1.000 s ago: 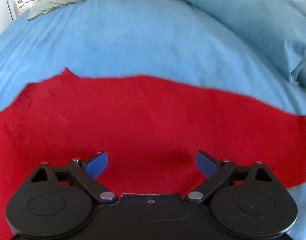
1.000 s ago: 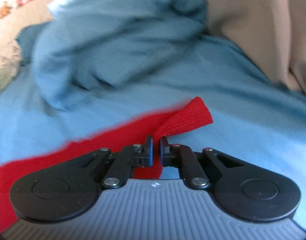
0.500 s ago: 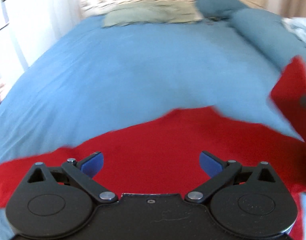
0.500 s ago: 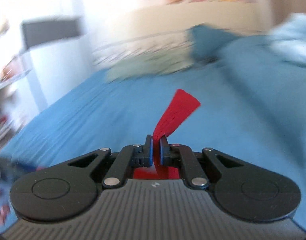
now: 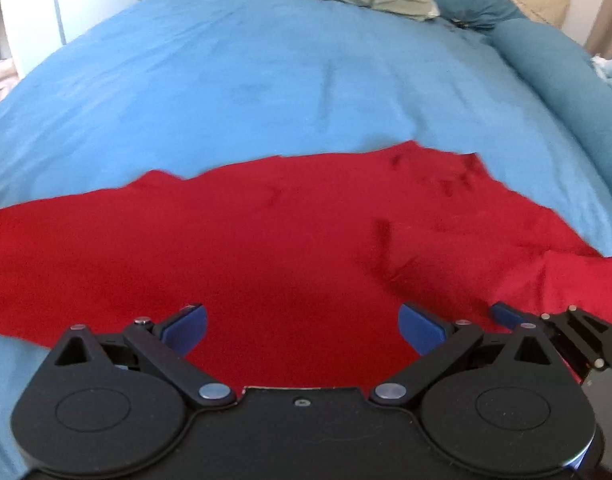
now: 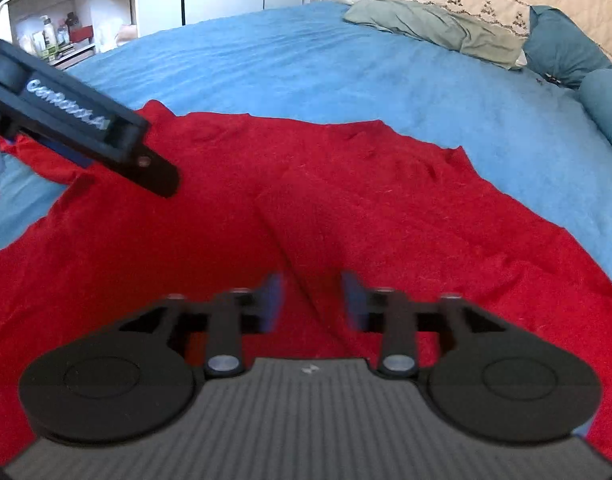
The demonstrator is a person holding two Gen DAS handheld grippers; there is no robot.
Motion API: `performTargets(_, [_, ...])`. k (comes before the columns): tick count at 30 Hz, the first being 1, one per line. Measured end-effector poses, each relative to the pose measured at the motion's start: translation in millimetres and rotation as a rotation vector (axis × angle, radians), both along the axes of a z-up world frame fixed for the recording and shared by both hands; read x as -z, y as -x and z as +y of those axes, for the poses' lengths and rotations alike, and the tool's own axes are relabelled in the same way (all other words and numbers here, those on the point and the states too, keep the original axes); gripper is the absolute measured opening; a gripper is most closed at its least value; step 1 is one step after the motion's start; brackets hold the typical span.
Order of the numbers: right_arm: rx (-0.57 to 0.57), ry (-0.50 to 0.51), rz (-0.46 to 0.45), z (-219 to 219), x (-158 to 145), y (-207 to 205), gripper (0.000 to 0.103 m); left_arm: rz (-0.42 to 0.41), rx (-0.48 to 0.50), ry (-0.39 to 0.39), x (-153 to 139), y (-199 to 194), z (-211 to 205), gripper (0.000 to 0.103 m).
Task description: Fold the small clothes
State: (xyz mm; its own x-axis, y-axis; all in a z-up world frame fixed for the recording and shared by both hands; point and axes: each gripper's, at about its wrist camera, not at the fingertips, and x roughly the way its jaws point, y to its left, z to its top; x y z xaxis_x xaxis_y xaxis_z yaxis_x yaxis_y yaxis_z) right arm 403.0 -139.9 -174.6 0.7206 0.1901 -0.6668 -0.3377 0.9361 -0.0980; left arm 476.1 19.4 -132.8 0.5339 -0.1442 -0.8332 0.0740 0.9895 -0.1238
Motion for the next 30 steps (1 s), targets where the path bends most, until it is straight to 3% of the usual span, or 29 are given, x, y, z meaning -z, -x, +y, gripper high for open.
performTargets(3, [0.029, 0.013, 0.014, -11.4, -17.3, 2.7, 0.077, 0.004, 0.035, 0.034, -3.0, -3.6, -25.8, 0.103])
performTargets(7, [0.180, -0.036, 0.051, -55.5, -31.1, 28.3, 0.084, 0.033, 0.081, 0.078, 8.3, -4.9, -57.5, 0.100])
performTargets(11, [0.337, -0.069, 0.062, -98.7, -34.2, 56.6, 0.088, 0.068, 0.084, 0.093, 25.4, 0.8, -79.4, 0.087])
performTargets(13, [0.408, -0.088, 0.070, -116.1, -32.3, 69.4, 0.088, 0.071, 0.068, 0.100, 32.0, 3.1, -82.9, 0.075])
performTargets(15, [0.474, -0.118, 0.076, -130.2, -29.1, 77.0, 0.088, 0.048, 0.049, 0.083, 36.1, 5.6, -86.7, 0.057])
performTargets(16, [0.499, -0.133, 0.079, -135.9, -26.4, 80.6, 0.089, 0.029, 0.043, 0.062, 37.5, 4.1, -90.5, 0.054])
performTargets(17, [0.518, -0.137, 0.082, -140.4, -22.8, 82.3, 0.089, 0.018, 0.039, 0.056, 37.8, 2.8, -91.4, 0.044])
performTargets(19, [0.562, -0.121, 0.088, -145.2, -17.5, 82.5, 0.089, -0.007, 0.029, 0.072, 36.6, -2.1, -92.6, 0.012])
performTargets(20, [0.582, -0.113, 0.084, -146.4, -16.2, 83.2, 0.089, -0.012, 0.029, 0.092, 35.3, -5.8, -92.9, 0.004])
performTargets(24, [0.640, -0.060, 0.046, -150.9, -18.5, 83.1, 0.089, -0.082, 0.058, 0.085, 19.5, -11.9, -98.0, 0.004])
performTargets(30, [0.665, -0.037, 0.066, -157.3, -15.1, 73.3, 0.095, -0.229, 0.073, 0.019, -20.8, -5.0, -81.2, 0.004])
